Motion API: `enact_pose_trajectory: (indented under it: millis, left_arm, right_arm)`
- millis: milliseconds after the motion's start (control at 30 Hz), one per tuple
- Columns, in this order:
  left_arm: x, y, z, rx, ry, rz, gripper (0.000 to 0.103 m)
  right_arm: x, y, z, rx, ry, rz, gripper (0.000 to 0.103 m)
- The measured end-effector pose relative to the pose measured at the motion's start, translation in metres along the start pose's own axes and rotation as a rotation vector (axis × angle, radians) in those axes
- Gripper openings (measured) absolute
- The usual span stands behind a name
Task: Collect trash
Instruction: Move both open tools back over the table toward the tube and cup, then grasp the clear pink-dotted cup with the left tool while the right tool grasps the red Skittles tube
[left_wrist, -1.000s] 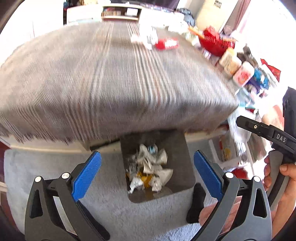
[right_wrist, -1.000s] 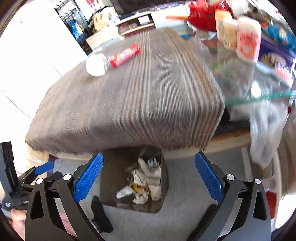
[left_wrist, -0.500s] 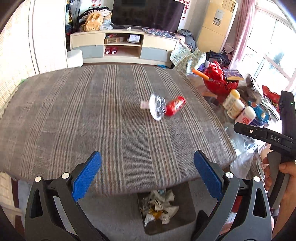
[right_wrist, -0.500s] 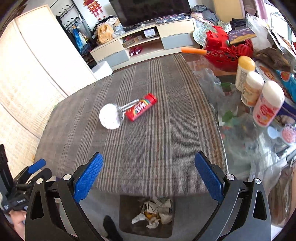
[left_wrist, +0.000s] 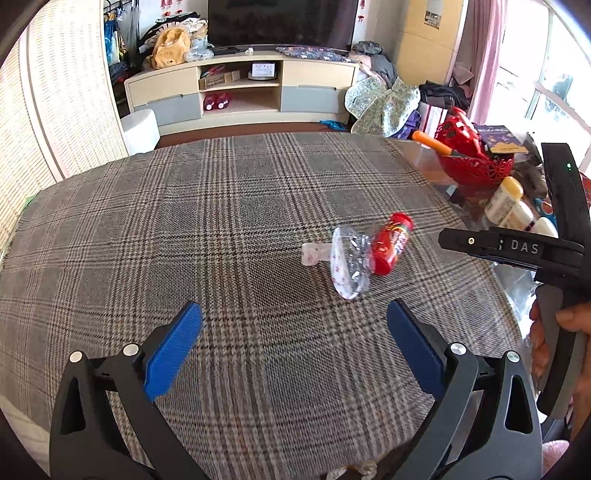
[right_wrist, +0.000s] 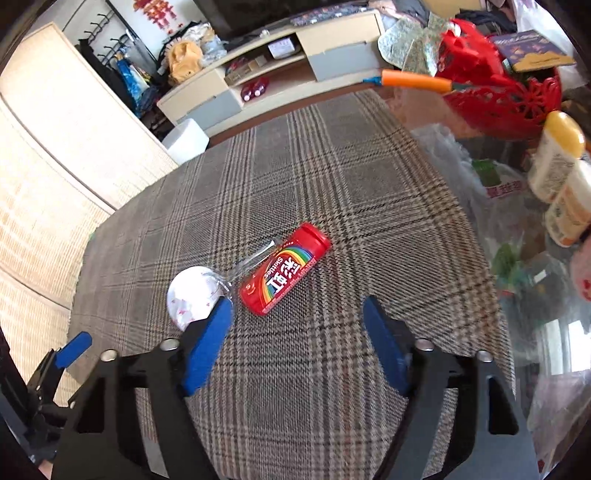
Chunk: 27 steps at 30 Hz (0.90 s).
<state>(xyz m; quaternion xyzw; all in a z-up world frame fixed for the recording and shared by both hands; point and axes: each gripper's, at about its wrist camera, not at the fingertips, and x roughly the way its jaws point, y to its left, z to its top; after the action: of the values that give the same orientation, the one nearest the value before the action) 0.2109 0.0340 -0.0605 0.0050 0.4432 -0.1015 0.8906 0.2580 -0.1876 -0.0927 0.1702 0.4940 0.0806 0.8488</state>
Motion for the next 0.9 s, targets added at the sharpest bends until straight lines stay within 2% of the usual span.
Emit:
enact_pose_trajectory:
  millis: [200,400,533,800,833,900]
  left_arm:
    - [0.031,0.005,0.005,0.012,0.018,-0.019,0.095]
    - [0.05,0.0,0.01,0.029,0.02,-0.034,0.095]
    - [0.062,-0.007,0.015,0.042,0.025,-0.042,0.095]
    - [0.087,-0.021,0.021,0.037,0.045,-0.082,0.094]
    - [0.089,-0.025,0.021,0.039,0.046,-0.093,0.092]
    - [0.091,-0.032,0.019,0.062,0.053,-0.12,0.081]
  right_arm:
    - [0.039,0.009,0.012,0.015,0.041,0.026,0.049]
    - [0.064,0.016,0.017,0.012,0.069,-0.017,0.049]
    - [0.067,0.016,0.021,-0.009,0.058,-0.037,0.048]
    - [0.056,0.004,0.027,-0.079,0.065,-0.083,0.033]
    - [0.055,0.001,0.027,-0.076,0.065,-0.075,0.033]
    - [0.052,-0.004,0.026,-0.069,0.065,-0.061,0.031]
